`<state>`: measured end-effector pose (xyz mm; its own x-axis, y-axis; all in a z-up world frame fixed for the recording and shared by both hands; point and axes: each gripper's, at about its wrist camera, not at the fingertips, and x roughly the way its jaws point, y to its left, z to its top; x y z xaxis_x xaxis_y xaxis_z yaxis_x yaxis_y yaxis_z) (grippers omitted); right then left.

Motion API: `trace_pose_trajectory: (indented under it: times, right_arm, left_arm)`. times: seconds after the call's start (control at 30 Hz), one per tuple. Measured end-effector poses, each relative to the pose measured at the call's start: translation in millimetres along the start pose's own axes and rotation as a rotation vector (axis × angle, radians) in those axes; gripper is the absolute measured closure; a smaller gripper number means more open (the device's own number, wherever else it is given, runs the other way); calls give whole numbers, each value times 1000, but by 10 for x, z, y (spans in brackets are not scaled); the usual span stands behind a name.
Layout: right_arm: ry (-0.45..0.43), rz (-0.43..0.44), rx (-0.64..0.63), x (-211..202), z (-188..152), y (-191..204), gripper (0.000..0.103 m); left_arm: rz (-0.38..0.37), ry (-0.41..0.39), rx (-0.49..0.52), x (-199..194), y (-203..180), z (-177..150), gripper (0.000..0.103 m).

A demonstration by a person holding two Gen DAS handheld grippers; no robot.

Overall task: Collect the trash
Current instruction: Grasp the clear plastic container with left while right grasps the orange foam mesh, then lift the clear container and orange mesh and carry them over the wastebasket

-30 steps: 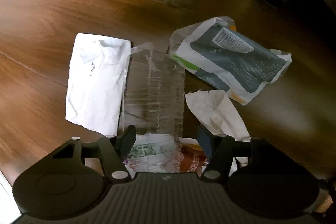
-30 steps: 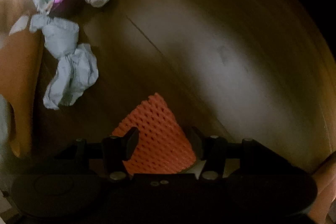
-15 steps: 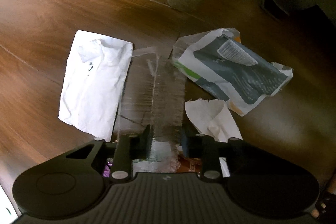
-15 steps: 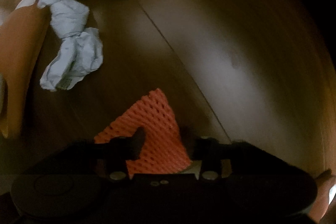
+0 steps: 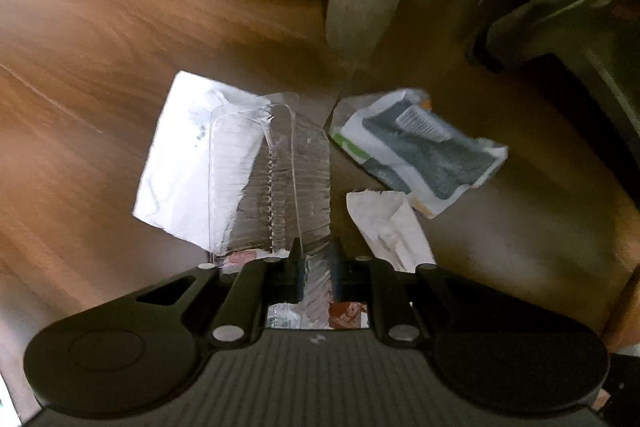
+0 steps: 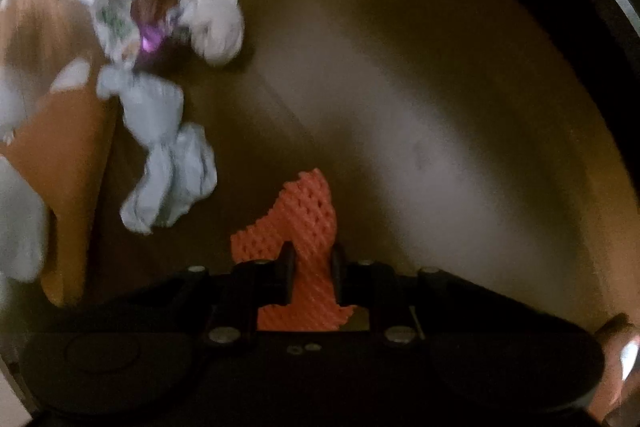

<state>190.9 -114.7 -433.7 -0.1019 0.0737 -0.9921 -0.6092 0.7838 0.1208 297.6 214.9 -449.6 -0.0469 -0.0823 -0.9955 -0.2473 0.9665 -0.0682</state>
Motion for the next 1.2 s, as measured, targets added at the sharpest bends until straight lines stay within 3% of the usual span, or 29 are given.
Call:
trace_pose_trajectory:
  times: [0.23, 0.5, 0.77, 1.2]
  right_arm:
    - [-138, -33, 101, -601, 247, -71, 86]
    - [-375, -53, 254, -1627, 327, -175, 86]
    - [-616, -64, 301, -2861, 167, -156, 86]
    - [-946, -140, 285, -4416, -290, 84, 86]
  left_arm:
    - [-42, -107, 21, -793, 18, -79, 91]
    - [-106, -286, 48, -1897, -163, -190, 91]
    - [-162, -474, 88, -3008, -420, -457, 91]
    - [-225, -746, 208, -4667, -1085, -1084, 91]
